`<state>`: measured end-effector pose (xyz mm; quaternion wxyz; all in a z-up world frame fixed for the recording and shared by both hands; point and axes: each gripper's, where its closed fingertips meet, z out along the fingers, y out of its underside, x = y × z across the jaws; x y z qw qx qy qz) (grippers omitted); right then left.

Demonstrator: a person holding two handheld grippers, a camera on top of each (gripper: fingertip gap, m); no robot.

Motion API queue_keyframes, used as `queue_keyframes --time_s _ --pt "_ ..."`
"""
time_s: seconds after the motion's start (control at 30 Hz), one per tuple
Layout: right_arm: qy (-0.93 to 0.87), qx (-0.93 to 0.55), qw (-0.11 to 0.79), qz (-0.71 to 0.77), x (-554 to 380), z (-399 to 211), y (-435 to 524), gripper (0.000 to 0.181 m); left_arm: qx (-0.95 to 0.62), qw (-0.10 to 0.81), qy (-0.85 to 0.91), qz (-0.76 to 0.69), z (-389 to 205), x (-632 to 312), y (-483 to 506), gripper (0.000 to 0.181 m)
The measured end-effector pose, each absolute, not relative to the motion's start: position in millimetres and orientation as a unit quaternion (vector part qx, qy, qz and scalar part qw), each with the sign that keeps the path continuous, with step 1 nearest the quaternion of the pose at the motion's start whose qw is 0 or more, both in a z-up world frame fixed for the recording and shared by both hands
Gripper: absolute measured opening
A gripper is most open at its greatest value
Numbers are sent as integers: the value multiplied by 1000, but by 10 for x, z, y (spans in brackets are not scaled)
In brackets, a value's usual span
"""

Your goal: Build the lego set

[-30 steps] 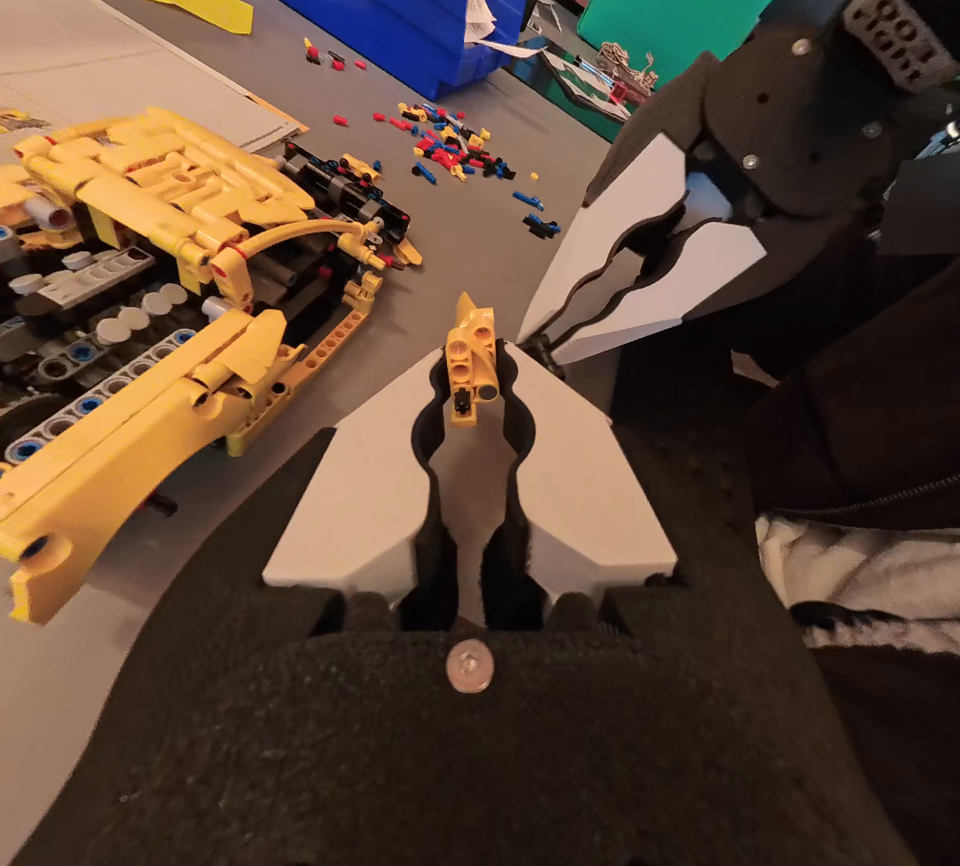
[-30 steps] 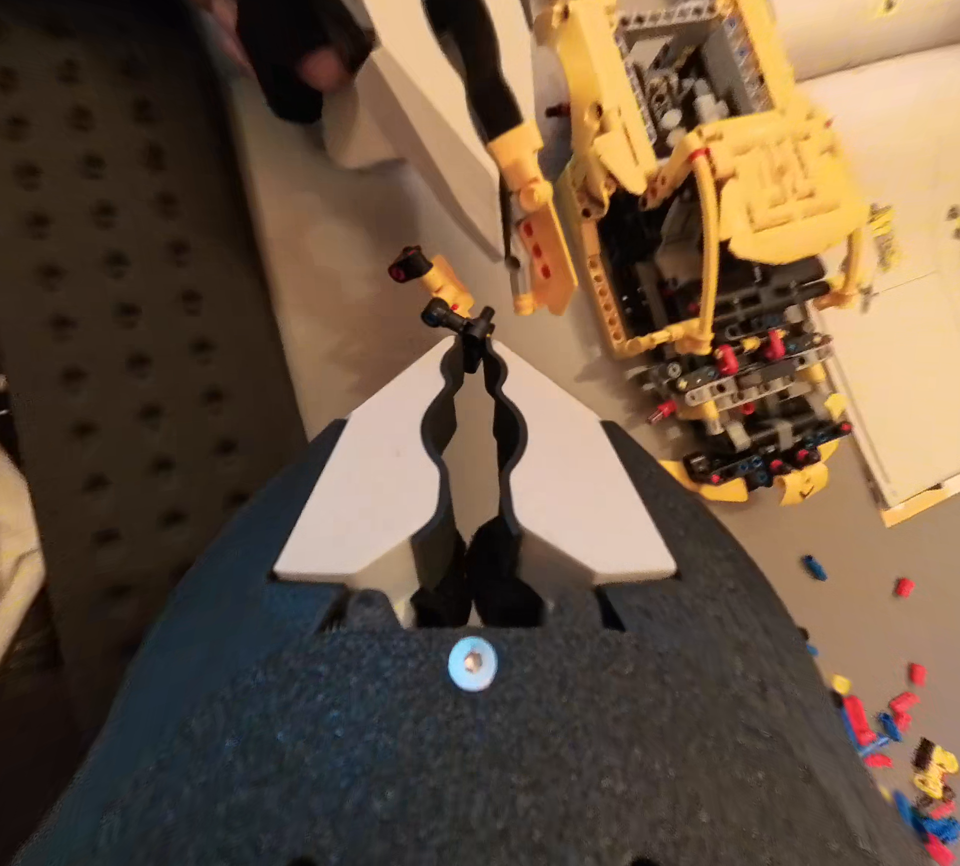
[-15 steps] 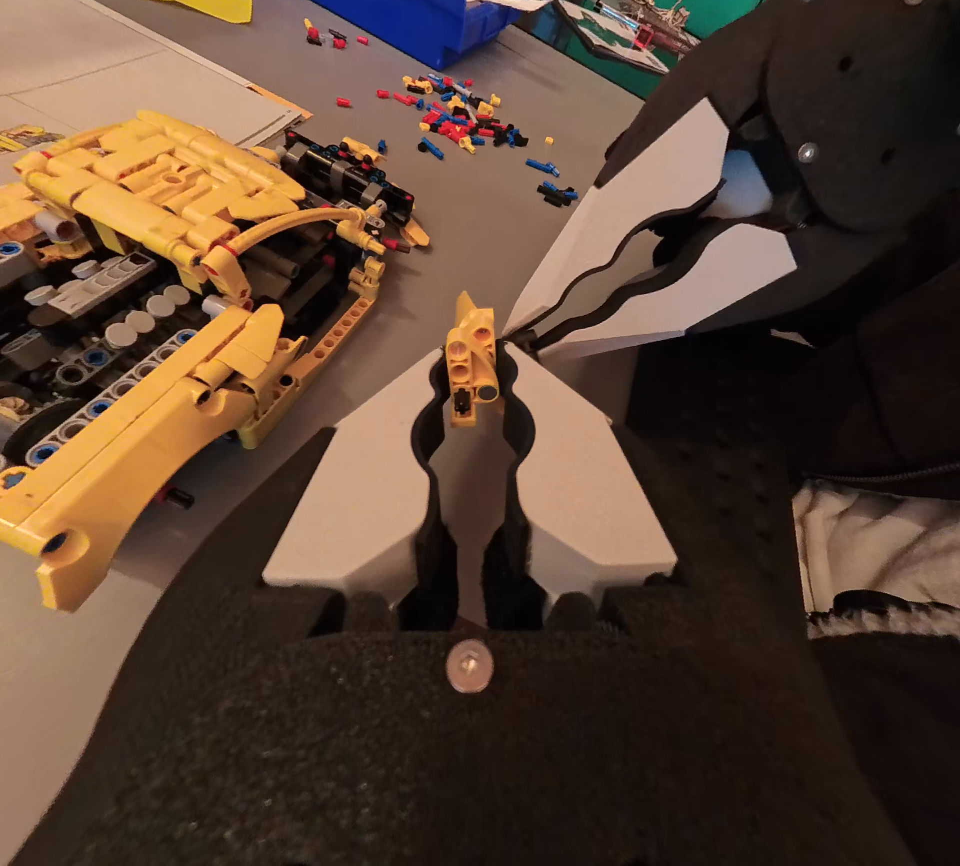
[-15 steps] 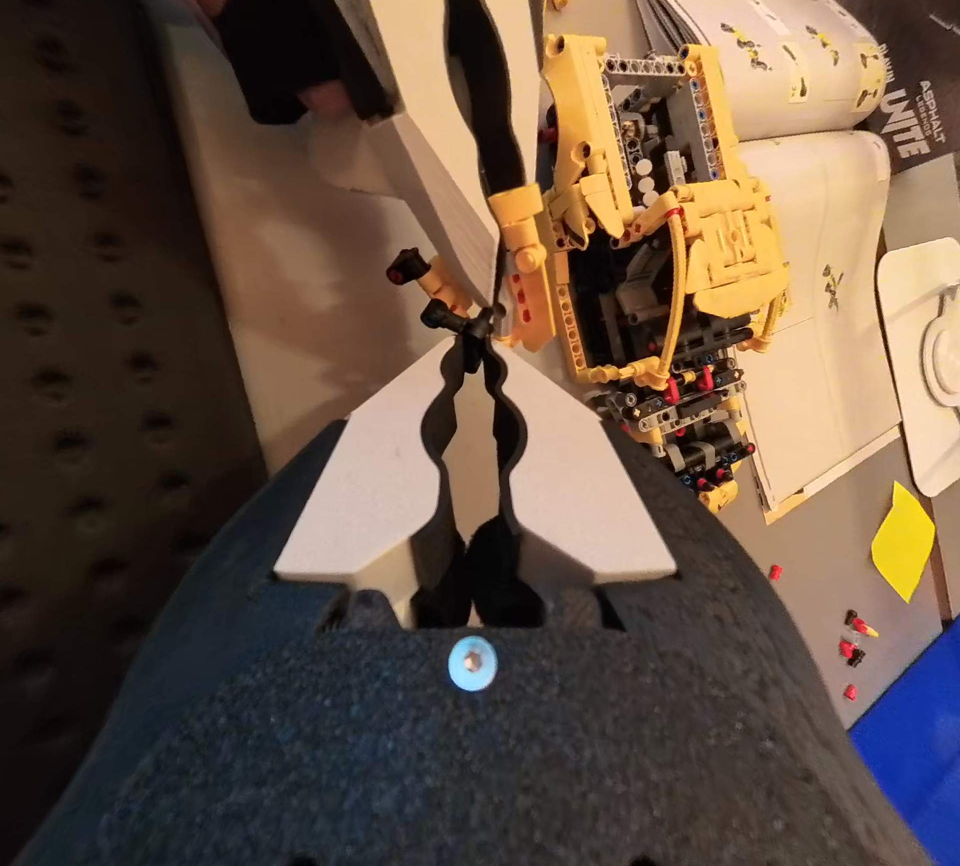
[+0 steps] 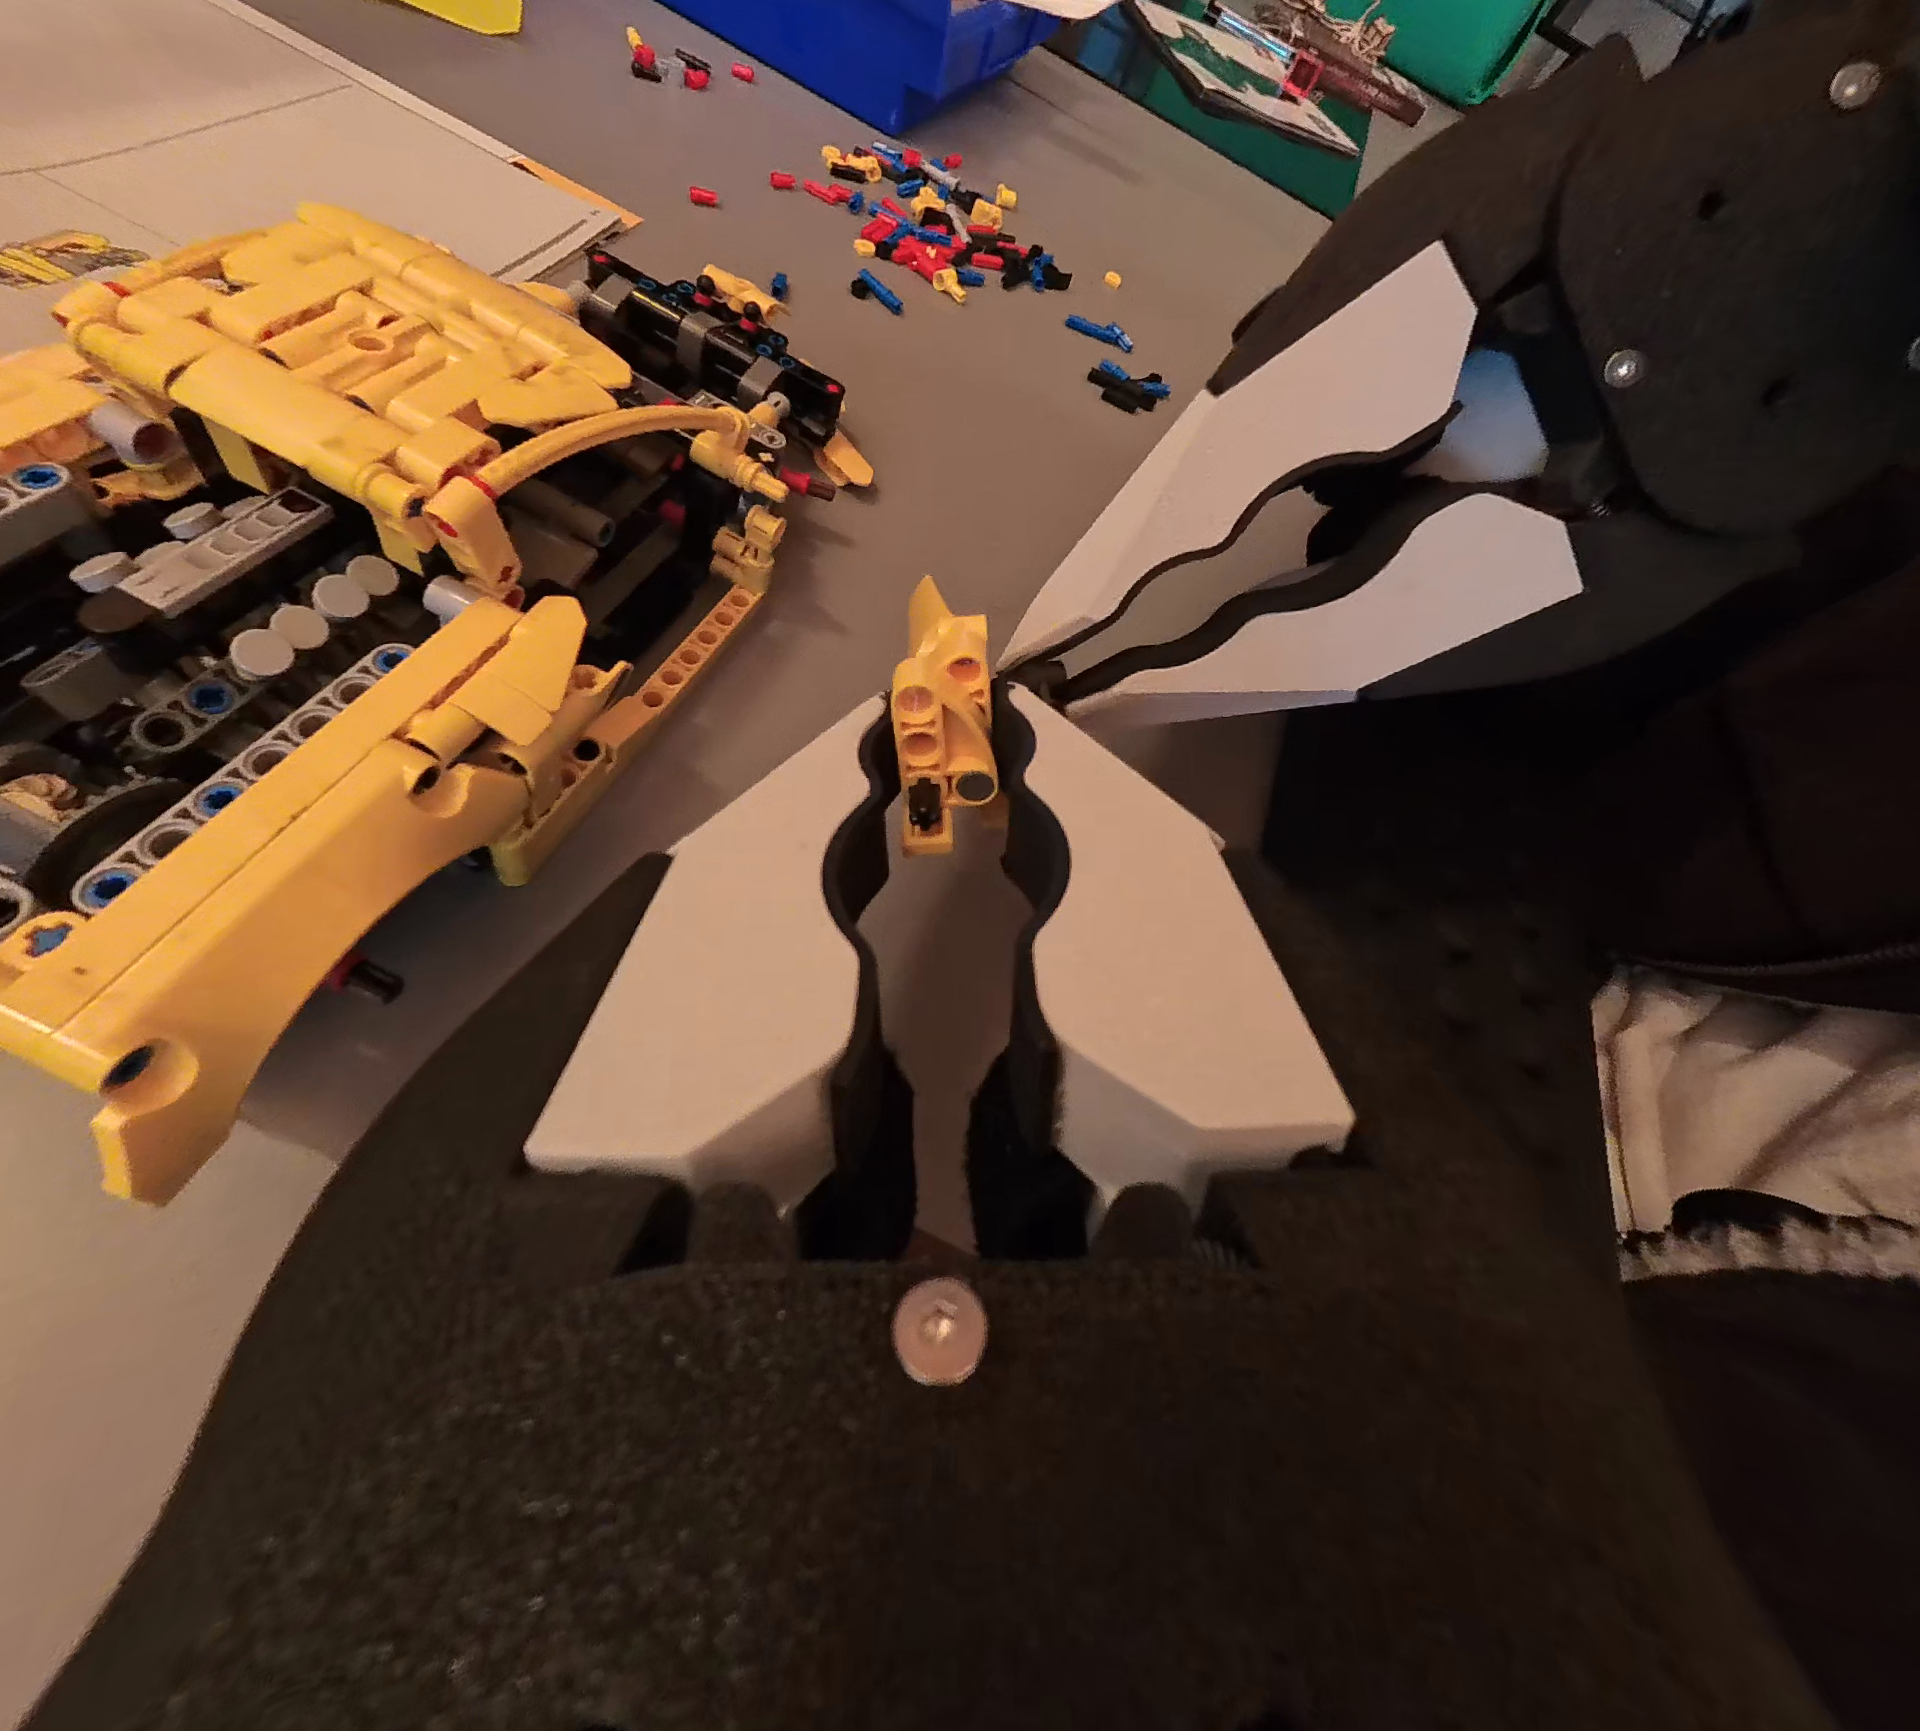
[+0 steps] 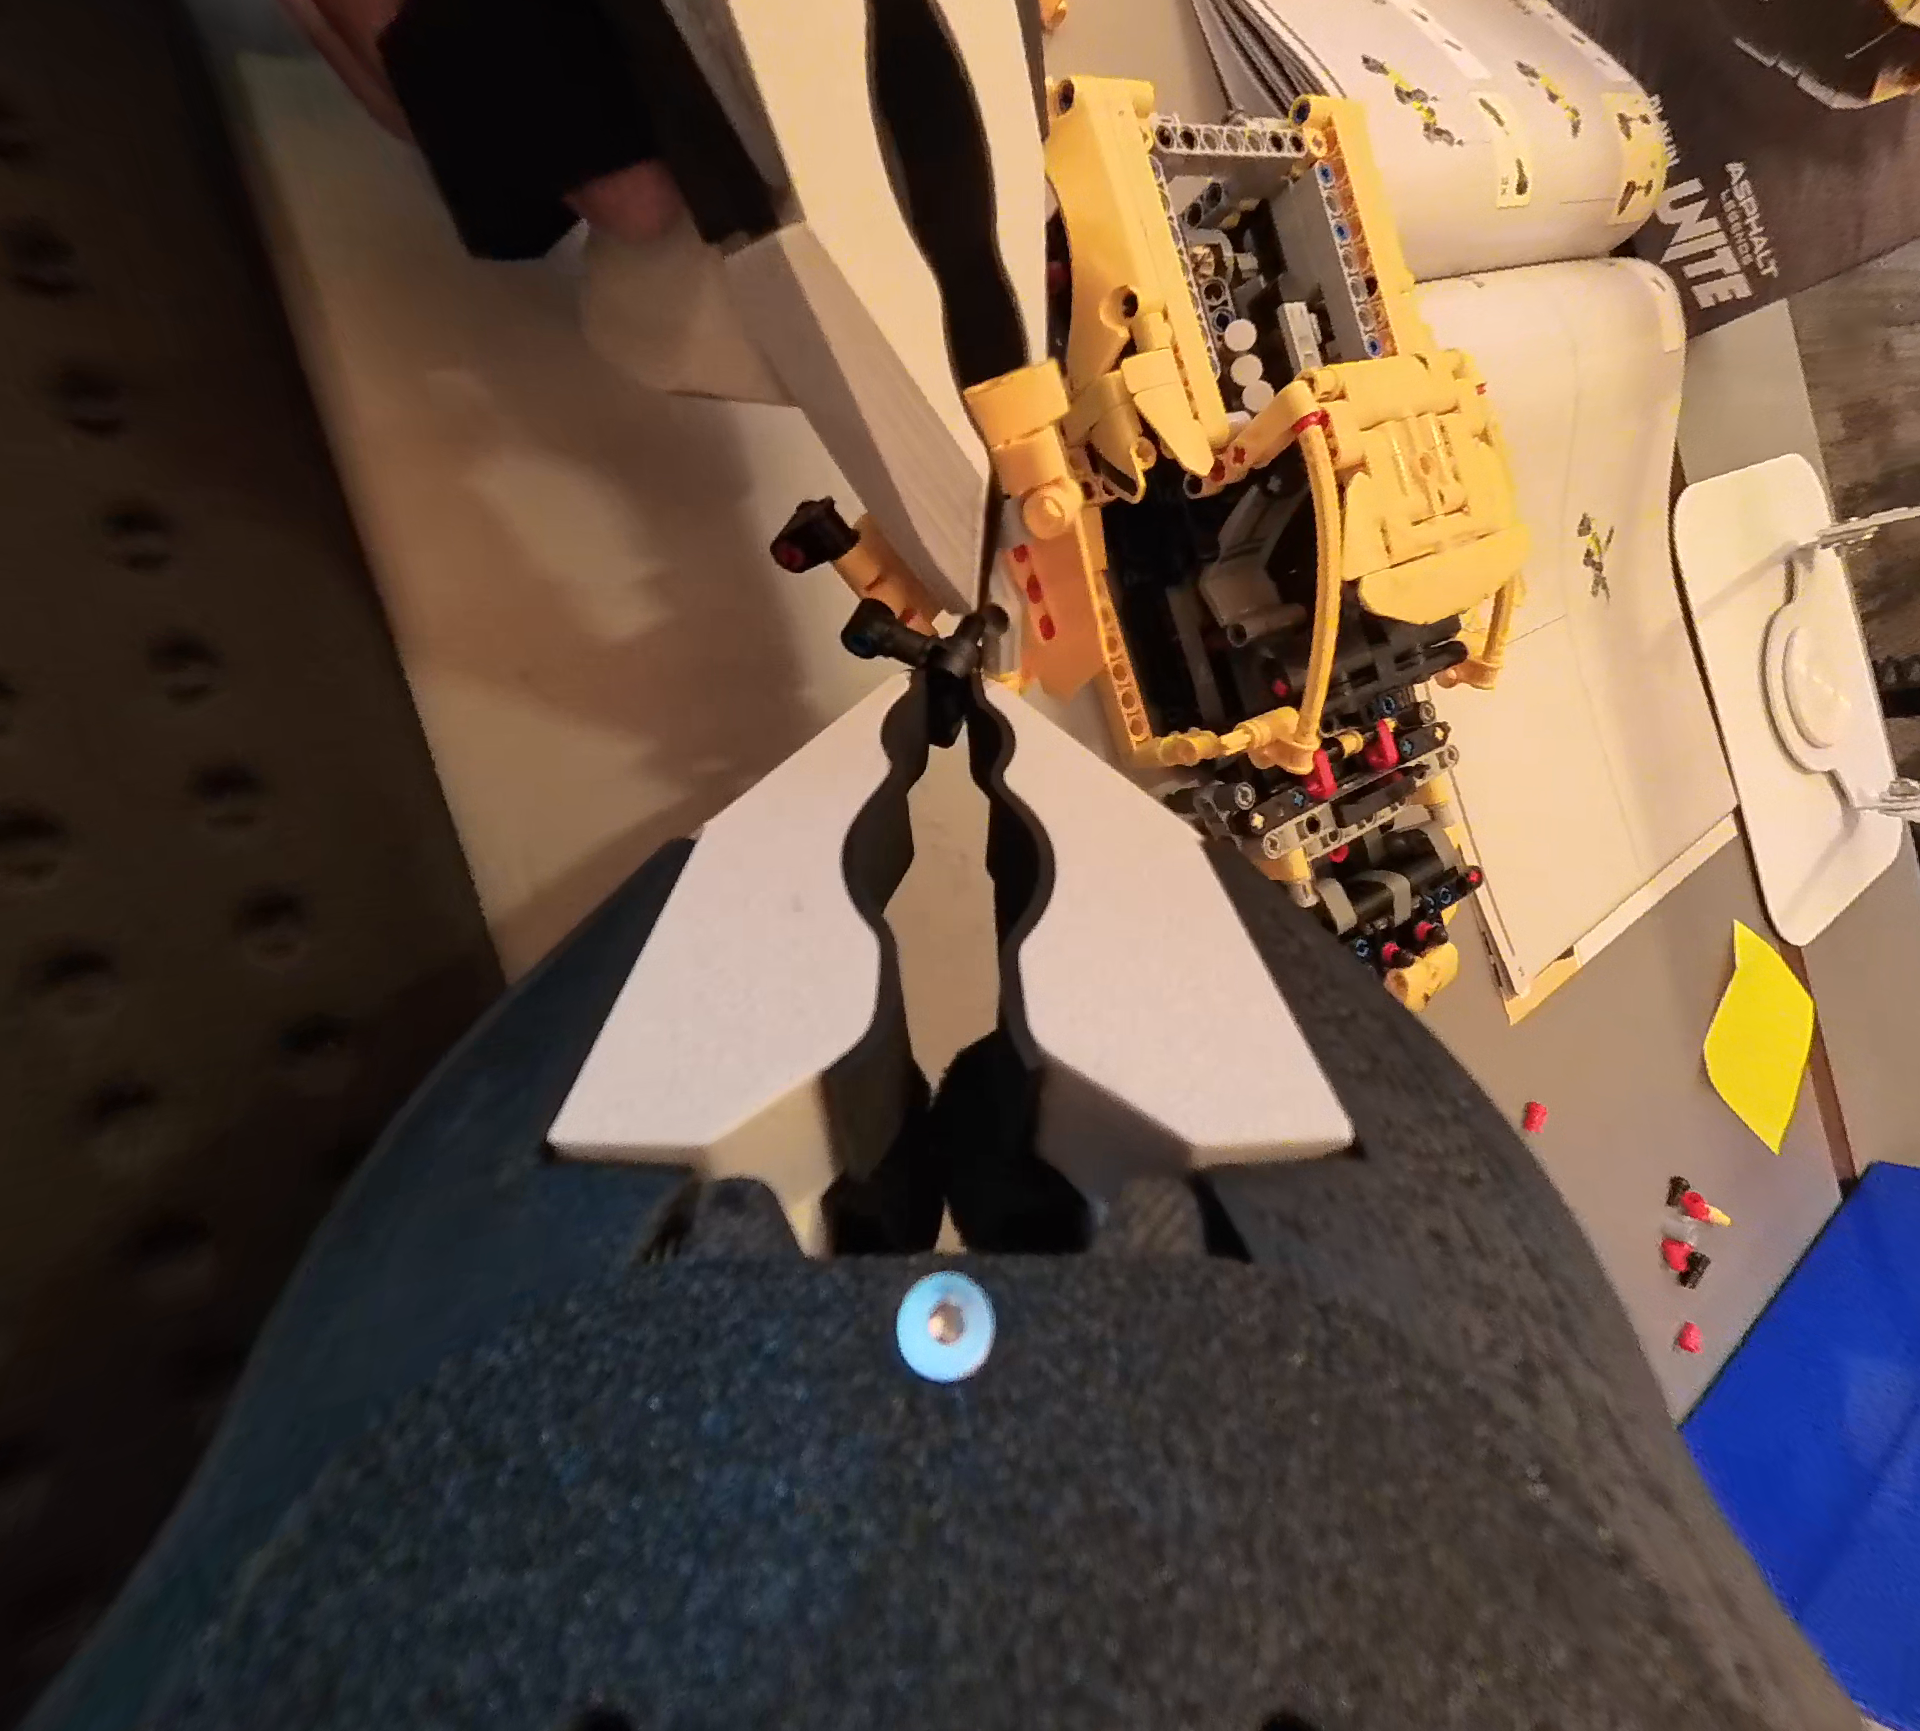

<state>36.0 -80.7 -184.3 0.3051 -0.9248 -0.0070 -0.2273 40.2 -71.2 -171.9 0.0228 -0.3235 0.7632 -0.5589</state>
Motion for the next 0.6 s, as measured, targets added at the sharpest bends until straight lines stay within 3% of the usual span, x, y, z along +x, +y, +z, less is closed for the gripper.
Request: queue_keyframes --time_s 0.6 --pt "-17 -924 295 -244 363 -1937 -801 6 -294 54 792 -531 -1828 366 -692 16"
